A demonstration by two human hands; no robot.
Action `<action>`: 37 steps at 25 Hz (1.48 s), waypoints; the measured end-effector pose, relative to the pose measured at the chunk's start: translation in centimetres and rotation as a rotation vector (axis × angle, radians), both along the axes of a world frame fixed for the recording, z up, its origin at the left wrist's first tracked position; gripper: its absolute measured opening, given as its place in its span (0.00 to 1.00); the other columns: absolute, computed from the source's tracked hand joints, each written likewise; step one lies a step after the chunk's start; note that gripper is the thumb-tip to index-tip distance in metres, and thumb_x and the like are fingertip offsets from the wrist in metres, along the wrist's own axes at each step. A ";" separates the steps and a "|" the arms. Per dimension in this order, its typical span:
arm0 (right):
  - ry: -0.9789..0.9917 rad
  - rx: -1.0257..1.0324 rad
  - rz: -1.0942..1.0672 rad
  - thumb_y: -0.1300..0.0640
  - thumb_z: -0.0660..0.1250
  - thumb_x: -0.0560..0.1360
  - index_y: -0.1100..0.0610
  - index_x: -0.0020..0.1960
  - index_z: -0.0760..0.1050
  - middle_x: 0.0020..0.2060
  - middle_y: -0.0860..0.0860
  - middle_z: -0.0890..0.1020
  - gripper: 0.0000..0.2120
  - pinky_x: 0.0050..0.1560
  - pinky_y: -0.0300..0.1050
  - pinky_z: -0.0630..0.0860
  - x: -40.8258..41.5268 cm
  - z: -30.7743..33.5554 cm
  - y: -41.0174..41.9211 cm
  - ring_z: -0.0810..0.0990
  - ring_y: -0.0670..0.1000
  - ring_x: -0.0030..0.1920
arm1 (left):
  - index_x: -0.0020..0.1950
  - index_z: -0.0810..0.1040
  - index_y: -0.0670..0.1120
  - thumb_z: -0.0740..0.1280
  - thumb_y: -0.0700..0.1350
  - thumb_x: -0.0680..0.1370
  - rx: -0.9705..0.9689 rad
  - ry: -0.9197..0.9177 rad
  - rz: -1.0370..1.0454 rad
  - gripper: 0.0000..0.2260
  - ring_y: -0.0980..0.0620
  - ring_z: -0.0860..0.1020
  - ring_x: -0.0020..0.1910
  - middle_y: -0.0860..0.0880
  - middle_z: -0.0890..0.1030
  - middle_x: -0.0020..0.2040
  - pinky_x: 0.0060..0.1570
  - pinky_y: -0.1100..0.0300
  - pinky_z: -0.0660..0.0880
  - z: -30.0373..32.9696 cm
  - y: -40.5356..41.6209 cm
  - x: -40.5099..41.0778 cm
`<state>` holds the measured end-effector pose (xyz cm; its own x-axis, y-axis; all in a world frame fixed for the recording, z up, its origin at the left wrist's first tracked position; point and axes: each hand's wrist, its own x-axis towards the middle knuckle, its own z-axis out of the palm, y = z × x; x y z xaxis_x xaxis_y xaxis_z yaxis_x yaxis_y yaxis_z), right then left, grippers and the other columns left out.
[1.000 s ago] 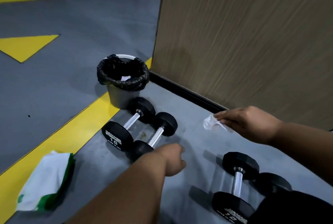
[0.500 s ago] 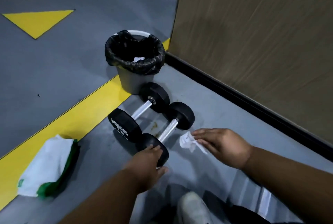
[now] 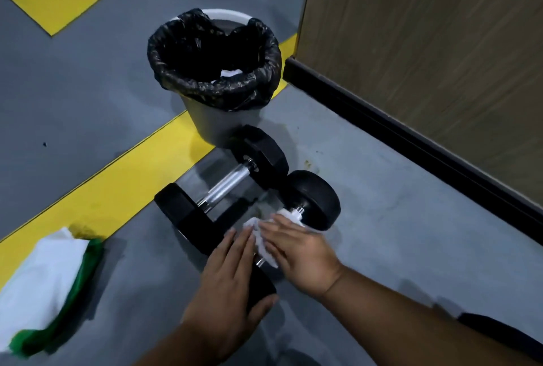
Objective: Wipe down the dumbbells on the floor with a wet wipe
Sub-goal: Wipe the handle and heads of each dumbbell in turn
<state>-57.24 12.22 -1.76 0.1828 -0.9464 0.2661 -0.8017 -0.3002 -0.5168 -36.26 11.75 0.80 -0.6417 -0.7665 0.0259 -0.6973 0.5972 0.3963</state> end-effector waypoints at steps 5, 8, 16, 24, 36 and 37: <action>0.060 0.051 0.270 0.60 0.69 0.75 0.54 0.62 0.81 0.72 0.46 0.75 0.16 0.61 0.39 0.74 0.4 -1.9 1.7 0.68 0.49 0.76 | 0.67 0.77 0.44 0.69 0.65 0.75 -0.092 0.188 0.009 0.30 0.38 0.71 0.70 0.47 0.77 0.67 0.65 0.40 0.71 -2.1 0.2 -0.2; 0.163 0.022 0.179 0.55 0.66 0.78 0.51 0.62 0.81 0.68 0.44 0.78 0.14 0.56 0.40 0.77 -0.5 -1.9 -0.7 0.72 0.46 0.72 | 0.65 0.76 0.48 0.71 0.64 0.74 -0.143 0.220 0.034 0.27 0.38 0.73 0.69 0.48 0.80 0.63 0.60 0.38 0.73 -2.7 0.1 -0.1; -0.036 -0.029 0.198 0.61 0.67 0.79 0.58 0.57 0.82 0.60 0.50 0.83 0.08 0.60 0.49 0.78 1.9 -3.2 -0.1 0.79 0.53 0.64 | 0.61 0.80 0.48 0.71 0.64 0.73 -0.203 0.249 0.063 0.24 0.40 0.73 0.69 0.49 0.81 0.62 0.60 0.40 0.72 -3.1 0.4 -0.5; -0.065 -0.016 -0.014 0.59 0.63 0.81 0.56 0.59 0.82 0.62 0.48 0.82 0.11 0.68 0.48 0.74 1.0 -4.0 -0.9 0.76 0.55 0.68 | 0.59 0.81 0.48 0.73 0.63 0.73 -0.228 0.262 0.067 0.23 0.40 0.74 0.69 0.50 0.81 0.61 0.59 0.40 0.73 -3.1 0.6 -0.7; -0.062 0.064 0.170 0.60 0.67 0.80 0.52 0.69 0.77 0.70 0.43 0.76 0.17 0.66 0.43 0.76 1.7 -2.8 1.1 0.69 0.49 0.75 | 0.61 0.78 0.47 0.70 0.62 0.75 -0.217 0.242 0.063 0.22 0.41 0.71 0.70 0.49 0.80 0.63 0.62 0.43 0.70 -3.0 0.9 -0.8; -0.029 0.048 0.222 0.60 0.67 0.81 0.52 0.70 0.77 0.70 0.43 0.76 0.18 0.66 0.43 0.76 1.0 -2.8 0.7 0.69 0.48 0.75 | 0.61 0.79 0.47 0.70 0.62 0.75 -0.218 0.237 0.063 0.22 0.41 0.71 0.70 0.49 0.79 0.63 0.62 0.43 0.70 -3.0 1.0 -0.9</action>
